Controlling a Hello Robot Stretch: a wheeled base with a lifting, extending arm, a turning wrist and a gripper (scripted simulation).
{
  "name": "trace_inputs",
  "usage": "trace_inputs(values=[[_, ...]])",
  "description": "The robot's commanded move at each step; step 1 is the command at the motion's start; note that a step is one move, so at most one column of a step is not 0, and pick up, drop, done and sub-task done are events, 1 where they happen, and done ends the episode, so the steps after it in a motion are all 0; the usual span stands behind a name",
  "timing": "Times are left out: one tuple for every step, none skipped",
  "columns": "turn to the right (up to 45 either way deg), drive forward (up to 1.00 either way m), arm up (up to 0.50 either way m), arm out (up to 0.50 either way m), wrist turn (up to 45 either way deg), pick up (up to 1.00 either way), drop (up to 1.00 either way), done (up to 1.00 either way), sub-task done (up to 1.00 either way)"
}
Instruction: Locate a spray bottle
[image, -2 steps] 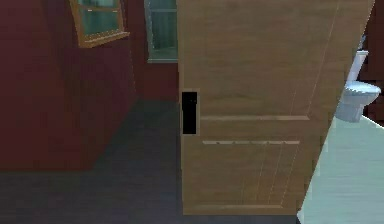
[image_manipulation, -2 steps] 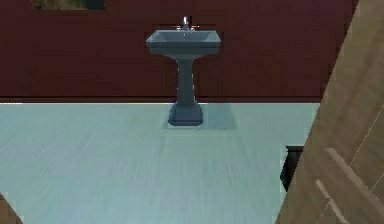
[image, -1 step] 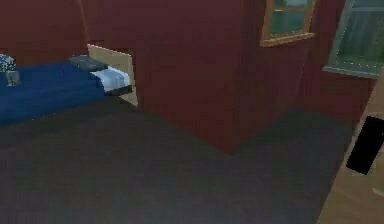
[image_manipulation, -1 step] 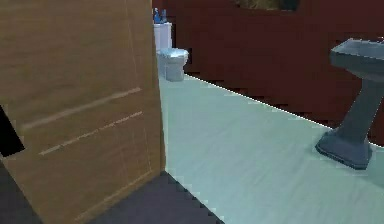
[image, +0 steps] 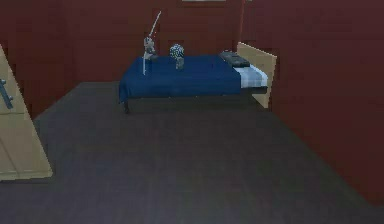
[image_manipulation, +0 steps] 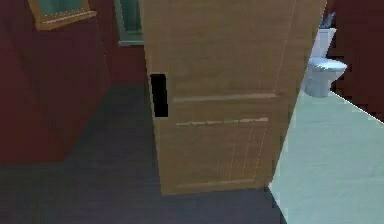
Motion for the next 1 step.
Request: trace_inputs(values=[[0.0,0.3,0.0,0.0,0.0,0.0,0.0,0.0,0.0]])
